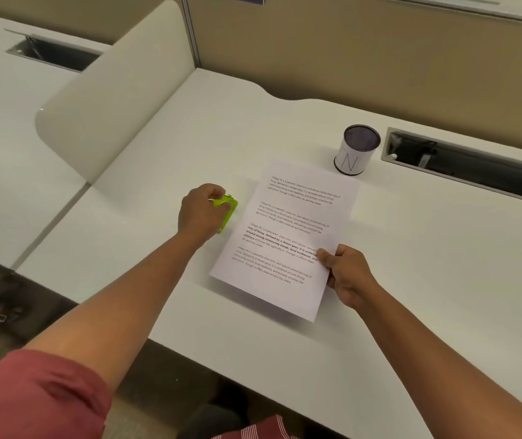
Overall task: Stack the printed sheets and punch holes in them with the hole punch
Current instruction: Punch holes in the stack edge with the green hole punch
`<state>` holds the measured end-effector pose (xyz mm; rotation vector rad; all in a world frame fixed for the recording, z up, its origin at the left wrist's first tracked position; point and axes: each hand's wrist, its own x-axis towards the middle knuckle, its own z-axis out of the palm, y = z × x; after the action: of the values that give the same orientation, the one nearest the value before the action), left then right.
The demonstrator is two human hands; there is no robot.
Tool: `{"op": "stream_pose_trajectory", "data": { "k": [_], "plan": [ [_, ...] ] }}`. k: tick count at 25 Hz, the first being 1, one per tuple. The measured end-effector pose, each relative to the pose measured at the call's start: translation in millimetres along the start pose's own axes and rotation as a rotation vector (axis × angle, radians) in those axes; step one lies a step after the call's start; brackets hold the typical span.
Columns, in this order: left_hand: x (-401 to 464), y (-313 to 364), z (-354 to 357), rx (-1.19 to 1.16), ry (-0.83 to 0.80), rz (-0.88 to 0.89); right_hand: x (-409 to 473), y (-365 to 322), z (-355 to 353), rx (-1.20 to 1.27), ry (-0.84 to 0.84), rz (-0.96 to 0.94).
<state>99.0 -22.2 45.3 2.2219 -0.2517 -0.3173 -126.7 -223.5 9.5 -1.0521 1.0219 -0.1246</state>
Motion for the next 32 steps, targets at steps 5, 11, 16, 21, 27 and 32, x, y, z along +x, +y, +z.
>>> {"op": "stream_pose_trajectory", "data": {
  "k": [5,11,16,21,27,32],
  "plan": [
    [27.3,-26.8,-8.8,0.090,-0.086,-0.128,10.3,6.1,15.5,-0.053,0.026,-0.001],
    [43.5,-26.3,-4.2,0.045,-0.109,-0.215,19.2,9.0,21.1,-0.073,0.045,0.014],
    [45.4,-18.7,6.5,-0.031,-0.178,-0.261,18.9,4.0,1.2,-0.097,0.046,-0.005],
    [23.6,17.6,42.3,-0.139,-0.265,-0.240,8.7,-15.1,-65.8,-0.103,0.067,-0.017],
    [-19.7,67.5,110.0,-0.167,-0.389,-0.235,-11.8,-29.2,-162.5,-0.129,0.112,0.006],
    [-56.6,93.0,163.9,-0.158,-0.465,-0.235,-24.8,-28.3,-221.5,-0.140,0.139,0.040]
  ]
}}
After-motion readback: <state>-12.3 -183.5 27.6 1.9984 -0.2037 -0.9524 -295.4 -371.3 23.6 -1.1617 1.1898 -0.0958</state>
